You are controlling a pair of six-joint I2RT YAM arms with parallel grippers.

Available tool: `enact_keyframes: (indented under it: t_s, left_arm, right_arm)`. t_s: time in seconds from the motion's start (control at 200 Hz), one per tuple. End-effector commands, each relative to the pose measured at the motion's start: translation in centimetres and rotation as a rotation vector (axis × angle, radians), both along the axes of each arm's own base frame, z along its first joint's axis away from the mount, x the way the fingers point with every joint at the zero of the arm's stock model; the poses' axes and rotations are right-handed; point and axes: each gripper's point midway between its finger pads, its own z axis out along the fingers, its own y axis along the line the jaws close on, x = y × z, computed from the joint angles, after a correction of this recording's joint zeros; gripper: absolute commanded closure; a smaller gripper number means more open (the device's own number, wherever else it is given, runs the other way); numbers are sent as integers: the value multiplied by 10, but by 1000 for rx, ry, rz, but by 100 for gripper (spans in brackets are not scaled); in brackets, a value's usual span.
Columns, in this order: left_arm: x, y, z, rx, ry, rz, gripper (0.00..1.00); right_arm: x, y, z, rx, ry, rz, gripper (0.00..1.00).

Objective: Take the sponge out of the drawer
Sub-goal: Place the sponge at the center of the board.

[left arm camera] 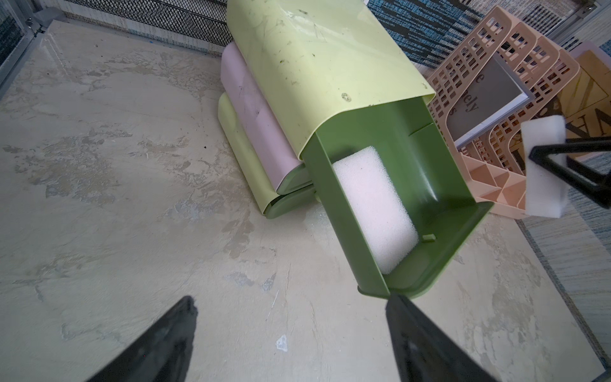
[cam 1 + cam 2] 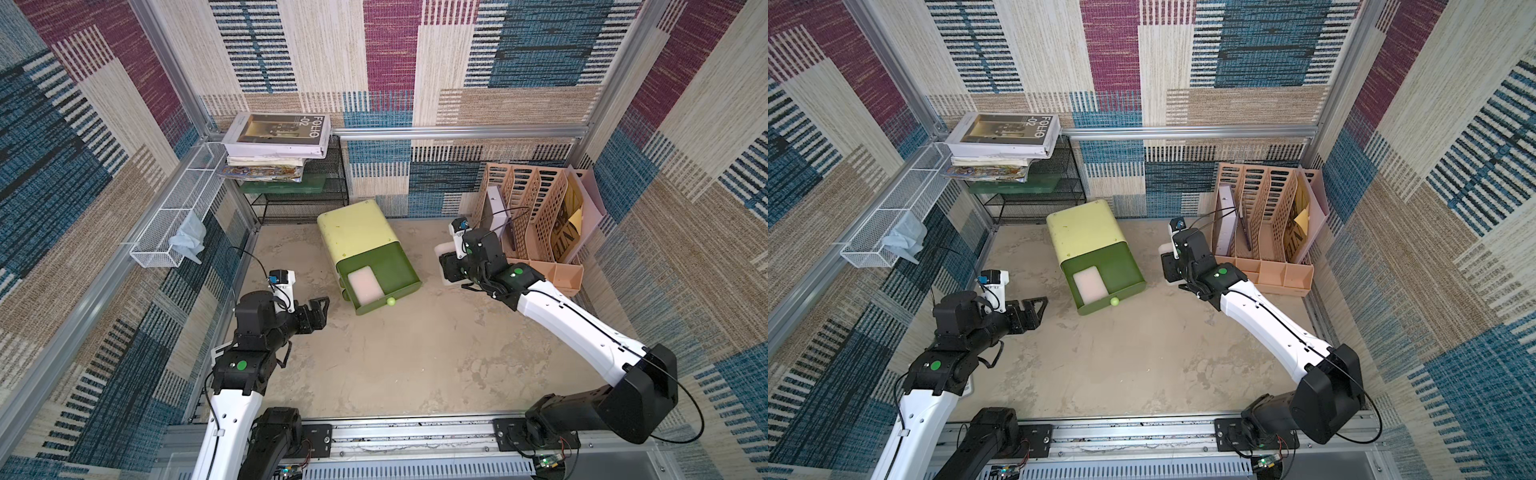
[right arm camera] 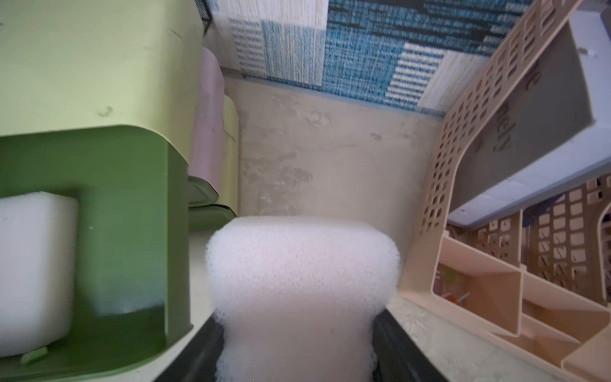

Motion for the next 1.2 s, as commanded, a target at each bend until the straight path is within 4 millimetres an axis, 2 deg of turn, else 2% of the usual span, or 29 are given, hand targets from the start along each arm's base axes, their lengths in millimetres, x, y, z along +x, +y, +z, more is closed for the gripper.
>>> enact_keyframes:
  t_s: [0.0, 0.361, 0.501, 0.811, 1.192]
  left_arm:
    - [2, -1, 6, -4, -21, -8, 8]
    - [2, -2, 5, -4, -20, -10, 8]
    - [2, -2, 6, -5, -21, -9, 8]
    - [2, -2, 6, -7, -21, -12, 8]
    - [2, -3, 6, -9, -21, -16, 8]
  right_arm:
    - [3, -4, -10, 49, 23, -2, 40]
    - [14, -19, -83, 29, 172, -46, 39]
    - [22, -22, -105, 8, 212, -64, 39]
    - [31, -21, -137, -19, 274, -85, 37]
    - [26, -17, -176, -60, 363, -97, 34]
